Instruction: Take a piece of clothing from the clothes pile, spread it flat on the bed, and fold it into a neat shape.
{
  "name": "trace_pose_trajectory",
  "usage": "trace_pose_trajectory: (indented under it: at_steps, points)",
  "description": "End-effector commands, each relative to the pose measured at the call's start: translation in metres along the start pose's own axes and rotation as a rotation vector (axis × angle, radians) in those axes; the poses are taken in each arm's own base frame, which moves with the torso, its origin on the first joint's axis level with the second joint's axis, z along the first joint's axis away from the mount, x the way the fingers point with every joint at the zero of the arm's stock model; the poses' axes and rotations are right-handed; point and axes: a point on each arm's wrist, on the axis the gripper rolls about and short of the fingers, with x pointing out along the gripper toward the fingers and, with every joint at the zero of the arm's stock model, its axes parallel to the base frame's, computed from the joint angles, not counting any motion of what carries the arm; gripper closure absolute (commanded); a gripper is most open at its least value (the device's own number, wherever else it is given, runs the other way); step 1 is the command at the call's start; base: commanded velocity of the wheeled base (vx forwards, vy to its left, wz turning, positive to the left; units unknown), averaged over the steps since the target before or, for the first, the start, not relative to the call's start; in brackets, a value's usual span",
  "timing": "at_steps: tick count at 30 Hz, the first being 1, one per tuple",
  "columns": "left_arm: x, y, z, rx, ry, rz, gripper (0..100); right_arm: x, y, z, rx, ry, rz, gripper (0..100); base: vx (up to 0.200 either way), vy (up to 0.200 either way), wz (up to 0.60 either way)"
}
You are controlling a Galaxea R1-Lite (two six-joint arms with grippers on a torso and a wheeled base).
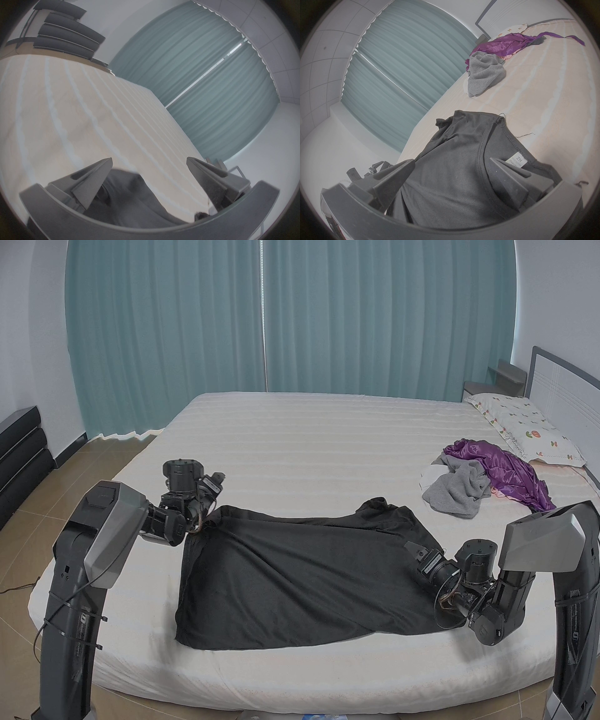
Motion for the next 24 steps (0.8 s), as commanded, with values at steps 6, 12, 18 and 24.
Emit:
trace_pose_trajectory:
  at_steps: [6, 12, 18, 24]
  points:
    - [-0.009, -0.017, -0.073, 0.058, 0.137, -0.018, 0, 0.000, 0.000, -0.001, -0.001, 0.000, 0.000, 0, 0.000, 0.000, 0.00]
    - [-0.005, -0.012, -0.084, 0.066, 0.152, -0.011, 0, 0.000, 0.000, -0.001, -0.001, 0.000, 0.000, 0, 0.000, 0.000, 0.00]
    - [0.005, 0.016, -0.072, 0.054, 0.132, 0.049, 0, 0.000, 0.000, -0.001, -0.001, 0.001, -0.001, 0, 0.000, 0.000, 0.00]
    - [0.016, 0.044, -0.028, 0.028, 0.051, 0.091, 0, 0.000, 0.000, -0.001, -0.001, 0.000, 0.000, 0, 0.000, 0.000, 0.00]
